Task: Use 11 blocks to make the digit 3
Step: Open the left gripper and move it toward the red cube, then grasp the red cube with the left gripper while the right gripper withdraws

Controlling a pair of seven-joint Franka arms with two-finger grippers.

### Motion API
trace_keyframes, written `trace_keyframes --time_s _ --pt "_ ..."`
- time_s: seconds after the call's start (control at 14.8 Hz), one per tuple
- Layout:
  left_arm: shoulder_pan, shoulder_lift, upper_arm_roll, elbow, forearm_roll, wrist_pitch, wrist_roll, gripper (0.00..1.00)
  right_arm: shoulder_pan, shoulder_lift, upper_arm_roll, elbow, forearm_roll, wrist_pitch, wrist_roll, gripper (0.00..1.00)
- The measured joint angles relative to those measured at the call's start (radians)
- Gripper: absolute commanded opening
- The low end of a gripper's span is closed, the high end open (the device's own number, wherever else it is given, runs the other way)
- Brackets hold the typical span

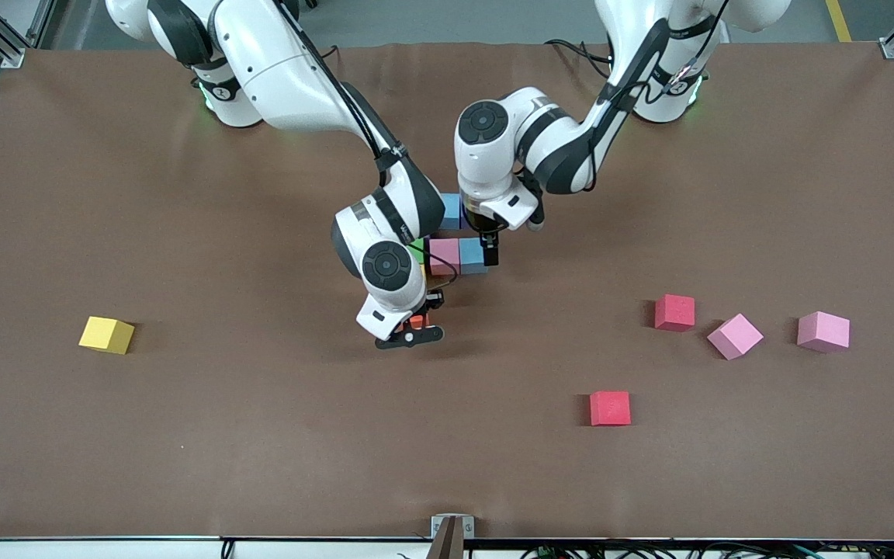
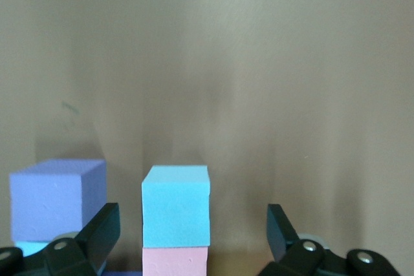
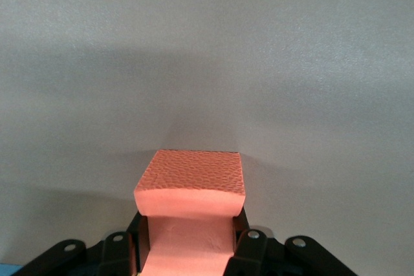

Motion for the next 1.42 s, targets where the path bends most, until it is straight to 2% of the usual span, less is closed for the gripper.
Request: trace_keyframes --time_s 0.41,0.54,0.68,0.88,1.22,1.42 --pt "0.122 -0.111 0.003 0.016 0.000 -0.121 0.300 1.00 0.001 -0.001 0.000 0.000 -0.003 -0.005 0.000 0.23" --pt "0.184 -0.118 0.005 0.052 0.000 -0.147 0.447 1.00 0.001 -0.001 0.000 0.000 -0.003 -0.007 0.000 0.28" --pt "0.243 -0.106 0.006 0.093 0.000 -0.152 0.600 1.00 0.001 -0.001 0.000 0.000 -0.003 -0.007 0.000 0.58" --pt "0.310 -0.035 0.007 0.177 0.000 -0.152 0.842 0.92 0.002 0.000 0.001 -0.002 -0.003 -0.013 0.000 1.00" --pt "0.423 0.151 0.010 0.345 0.000 -0.152 1.249 0.91 0.002 0.004 0.000 0.009 -0.006 -0.020 -0.007 1.00" --pt "0.483 0.213 0.009 0.407 0.000 -0.149 1.548 0.94 -0.001 0.004 -0.005 0.039 -0.006 -0.065 -0.008 1.00"
